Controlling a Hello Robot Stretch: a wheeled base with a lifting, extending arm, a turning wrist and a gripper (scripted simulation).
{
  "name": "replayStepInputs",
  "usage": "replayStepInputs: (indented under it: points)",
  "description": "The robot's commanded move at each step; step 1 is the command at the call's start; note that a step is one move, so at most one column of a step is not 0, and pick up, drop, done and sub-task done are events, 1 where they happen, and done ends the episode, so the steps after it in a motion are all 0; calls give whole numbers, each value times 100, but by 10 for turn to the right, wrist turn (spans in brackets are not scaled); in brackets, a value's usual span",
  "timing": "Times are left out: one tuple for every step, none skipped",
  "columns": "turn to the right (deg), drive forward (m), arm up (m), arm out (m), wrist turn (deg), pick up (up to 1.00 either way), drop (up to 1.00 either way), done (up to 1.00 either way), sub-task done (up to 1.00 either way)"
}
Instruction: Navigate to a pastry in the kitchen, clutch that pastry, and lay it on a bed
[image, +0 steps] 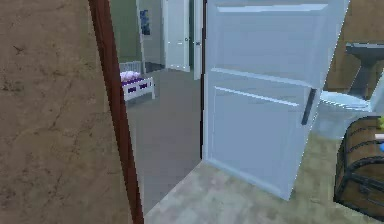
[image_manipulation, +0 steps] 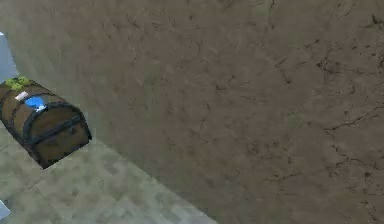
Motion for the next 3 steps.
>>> replayStepInputs:
  points:
    - [0, 95, 0, 0, 0, 0, 0, 0, 0]
    - [-210, 0, 0, 0, 0, 0, 0, 0, 0]
    - [0, 55, 0, 0, 0, 0, 0, 0, 0]
